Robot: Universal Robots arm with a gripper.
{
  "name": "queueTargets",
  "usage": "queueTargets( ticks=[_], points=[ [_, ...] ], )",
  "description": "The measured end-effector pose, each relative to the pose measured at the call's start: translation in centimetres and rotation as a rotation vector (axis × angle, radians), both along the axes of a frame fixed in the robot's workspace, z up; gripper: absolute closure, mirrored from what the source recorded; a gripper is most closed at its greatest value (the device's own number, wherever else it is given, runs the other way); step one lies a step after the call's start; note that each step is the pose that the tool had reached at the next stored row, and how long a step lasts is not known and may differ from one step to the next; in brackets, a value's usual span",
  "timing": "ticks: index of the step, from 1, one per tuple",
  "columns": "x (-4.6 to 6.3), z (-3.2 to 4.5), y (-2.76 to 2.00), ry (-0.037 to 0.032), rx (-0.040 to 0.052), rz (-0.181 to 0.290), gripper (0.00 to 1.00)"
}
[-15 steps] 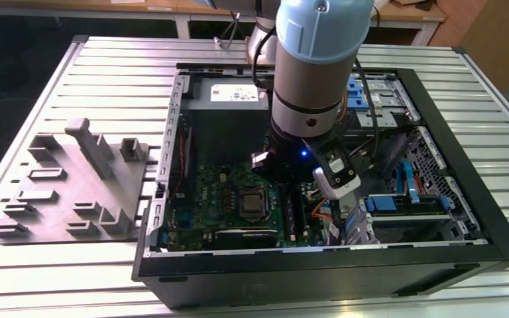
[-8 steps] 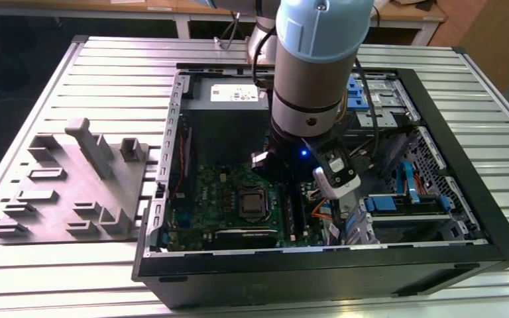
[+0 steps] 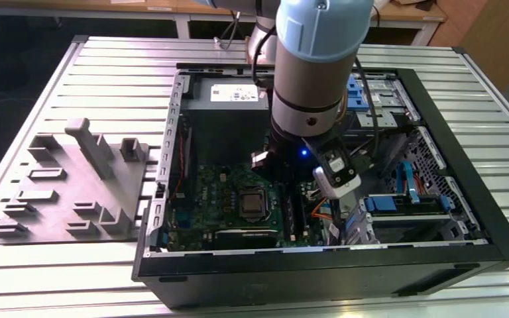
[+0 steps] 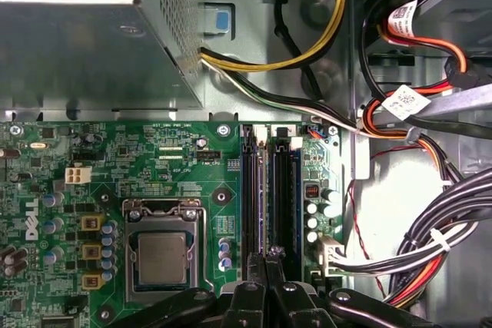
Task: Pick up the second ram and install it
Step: 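Insert the second ram into the second slot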
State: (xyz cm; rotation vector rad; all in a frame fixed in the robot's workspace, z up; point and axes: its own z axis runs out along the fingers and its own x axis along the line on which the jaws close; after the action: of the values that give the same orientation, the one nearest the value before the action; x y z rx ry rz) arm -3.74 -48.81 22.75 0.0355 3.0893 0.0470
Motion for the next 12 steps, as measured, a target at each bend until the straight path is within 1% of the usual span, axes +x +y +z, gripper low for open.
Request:
queueTargets(
  ticks=[3, 12],
  points=[
    [0.0, -0.19, 0.01, 0.0, -0.0001, -0.001, 0.89],
    [0.0, -0.22, 0.02, 0.0, -0.0005, -0.005, 0.89]
  ],
)
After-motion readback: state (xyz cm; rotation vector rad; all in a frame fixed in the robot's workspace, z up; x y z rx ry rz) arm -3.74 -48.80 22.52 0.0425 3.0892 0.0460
